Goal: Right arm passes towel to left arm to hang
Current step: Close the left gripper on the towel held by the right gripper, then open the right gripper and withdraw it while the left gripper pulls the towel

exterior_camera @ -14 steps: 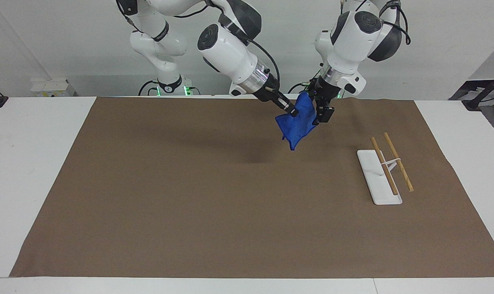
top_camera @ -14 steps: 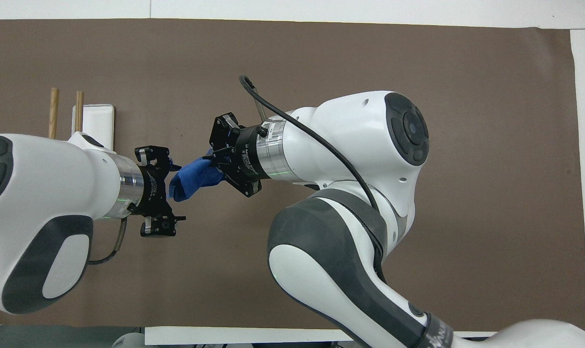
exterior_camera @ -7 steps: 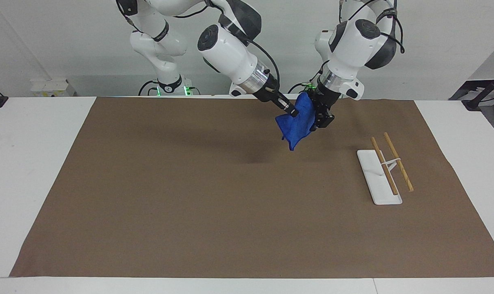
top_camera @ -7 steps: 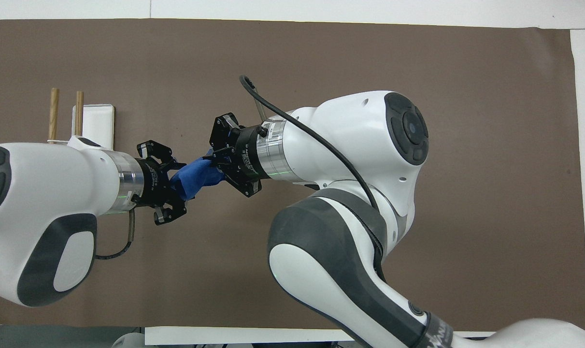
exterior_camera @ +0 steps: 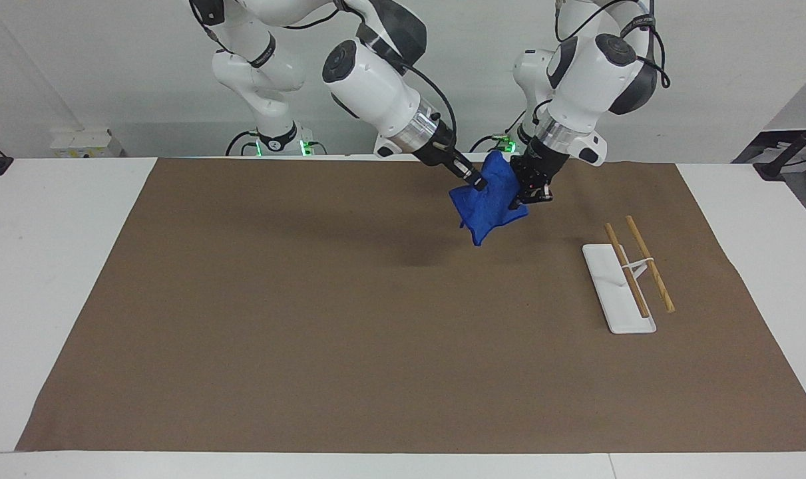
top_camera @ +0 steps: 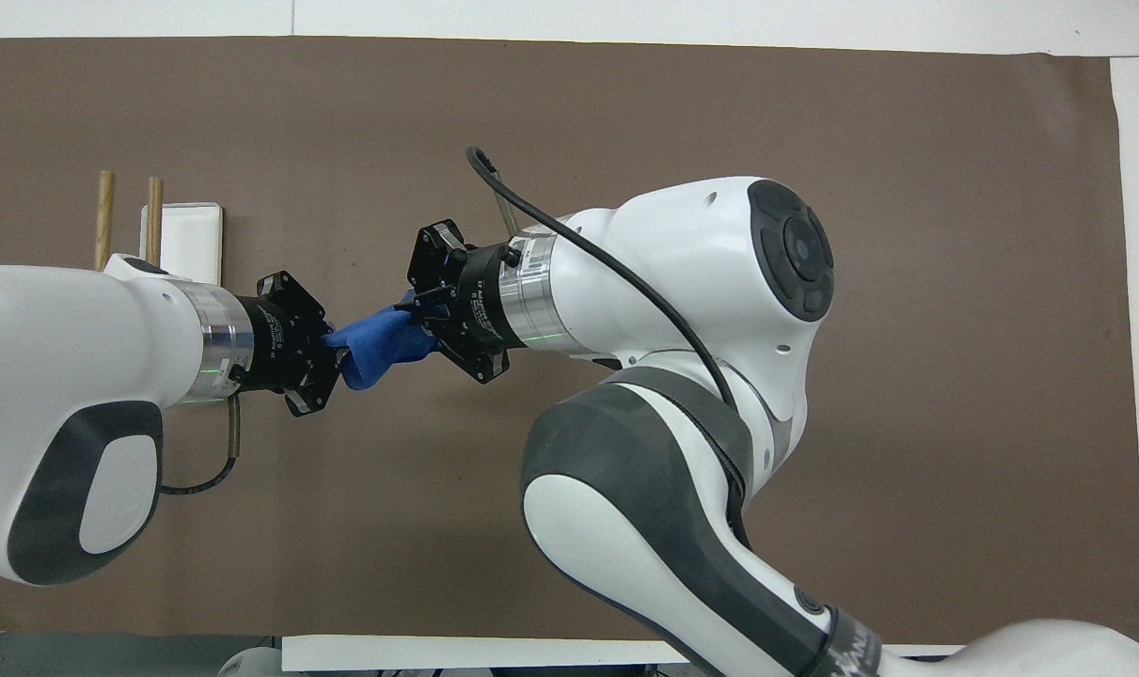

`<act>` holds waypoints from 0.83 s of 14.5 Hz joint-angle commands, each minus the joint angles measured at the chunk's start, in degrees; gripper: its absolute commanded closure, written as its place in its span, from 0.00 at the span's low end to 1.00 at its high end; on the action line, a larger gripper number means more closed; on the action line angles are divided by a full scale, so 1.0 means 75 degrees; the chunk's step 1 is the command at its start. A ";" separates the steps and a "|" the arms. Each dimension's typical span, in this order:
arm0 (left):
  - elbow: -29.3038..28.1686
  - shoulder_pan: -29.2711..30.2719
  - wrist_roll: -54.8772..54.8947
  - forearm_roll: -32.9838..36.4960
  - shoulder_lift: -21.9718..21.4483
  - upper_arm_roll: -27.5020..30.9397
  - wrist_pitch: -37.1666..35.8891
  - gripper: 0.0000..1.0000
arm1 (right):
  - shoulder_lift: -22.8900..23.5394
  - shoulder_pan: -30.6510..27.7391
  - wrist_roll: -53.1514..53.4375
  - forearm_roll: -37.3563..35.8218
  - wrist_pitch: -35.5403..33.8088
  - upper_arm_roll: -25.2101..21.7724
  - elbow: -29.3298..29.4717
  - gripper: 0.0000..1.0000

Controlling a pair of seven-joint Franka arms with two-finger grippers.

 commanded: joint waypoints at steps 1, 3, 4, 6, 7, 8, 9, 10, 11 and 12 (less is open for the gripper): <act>-0.0159 0.0098 0.0362 -0.0161 -0.0099 -0.0024 0.0200 1.00 | 0.0090 -0.0045 0.0027 0.0004 0.0079 0.0105 0.0051 1.00; -0.0159 0.0098 0.0421 -0.0161 -0.0088 -0.0012 0.0200 1.00 | 0.0090 -0.0045 0.0015 0.0004 0.0067 0.0105 0.0051 0.94; -0.0159 0.0086 0.0537 -0.0161 -0.0088 -0.0012 0.0246 1.00 | 0.0079 -0.0056 0.0003 -0.0007 0.0009 0.0081 0.0051 0.73; -0.0136 0.0098 0.0864 -0.0161 -0.0076 0.0000 0.0258 1.00 | -0.0038 -0.0057 -0.0089 -0.0100 -0.0271 -0.0012 0.0016 0.00; -0.0124 0.0098 0.1145 -0.0150 -0.0076 0.0011 0.0270 1.00 | -0.0096 -0.0057 -0.0369 -0.0391 -0.0331 -0.0036 0.0005 0.00; -0.0124 0.0144 0.1484 -0.0150 -0.0076 0.0012 0.0270 1.00 | -0.0143 -0.0057 -0.0638 -0.0649 -0.0355 -0.0048 -0.0065 0.00; -0.0124 0.0342 0.1893 -0.0150 -0.0076 0.0012 0.0305 1.00 | -0.0248 -0.0080 -0.0862 -0.0826 -0.0401 -0.0094 -0.0135 0.00; -0.0124 0.0565 0.2396 -0.0150 -0.0064 0.0012 0.0444 1.00 | -0.0342 -0.0080 -0.1084 -0.0886 -0.0448 -0.0234 -0.0182 0.00; -0.0135 0.0764 0.2993 -0.0150 -0.0053 0.0012 0.0562 0.99 | -0.0436 -0.0080 -0.1365 -0.0968 -0.0611 -0.0375 -0.0253 0.00; -0.0159 0.1068 0.3695 -0.0150 -0.0052 0.0000 0.0575 0.99 | -0.0530 -0.0080 -0.1727 -0.1235 -0.0880 -0.0573 -0.0323 0.00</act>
